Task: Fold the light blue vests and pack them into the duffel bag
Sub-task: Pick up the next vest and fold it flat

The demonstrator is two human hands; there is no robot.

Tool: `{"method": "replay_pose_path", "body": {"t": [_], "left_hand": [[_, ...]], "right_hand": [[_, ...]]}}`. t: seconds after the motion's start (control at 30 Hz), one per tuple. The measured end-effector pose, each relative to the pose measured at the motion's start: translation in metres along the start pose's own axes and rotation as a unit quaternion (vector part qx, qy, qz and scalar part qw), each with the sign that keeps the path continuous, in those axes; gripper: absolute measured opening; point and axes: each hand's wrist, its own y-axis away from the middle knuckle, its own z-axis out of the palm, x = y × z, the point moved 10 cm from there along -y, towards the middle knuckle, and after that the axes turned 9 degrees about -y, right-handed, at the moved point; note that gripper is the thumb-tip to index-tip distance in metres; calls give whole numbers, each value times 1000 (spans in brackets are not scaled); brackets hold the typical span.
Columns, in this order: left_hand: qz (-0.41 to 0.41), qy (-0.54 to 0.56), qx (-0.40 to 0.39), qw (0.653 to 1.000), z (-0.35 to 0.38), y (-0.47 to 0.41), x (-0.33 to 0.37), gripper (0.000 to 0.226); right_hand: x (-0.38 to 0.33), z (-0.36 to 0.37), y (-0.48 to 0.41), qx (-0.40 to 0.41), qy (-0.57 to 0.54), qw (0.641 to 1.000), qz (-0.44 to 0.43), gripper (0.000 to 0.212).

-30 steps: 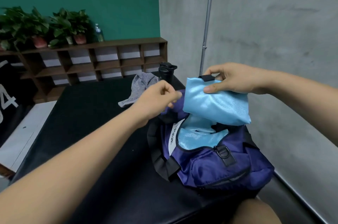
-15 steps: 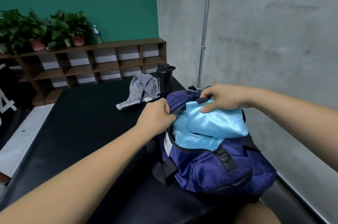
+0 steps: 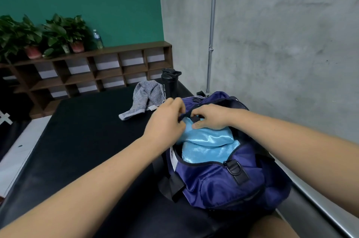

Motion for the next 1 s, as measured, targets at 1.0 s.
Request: {"method": "replay_pose_path", "body": {"t": [1.0], "left_hand": [[66,-307,-328,891,98,-7,23,30]], "right_hand": [[30,51,78,-113,227,962,98,49]]}}
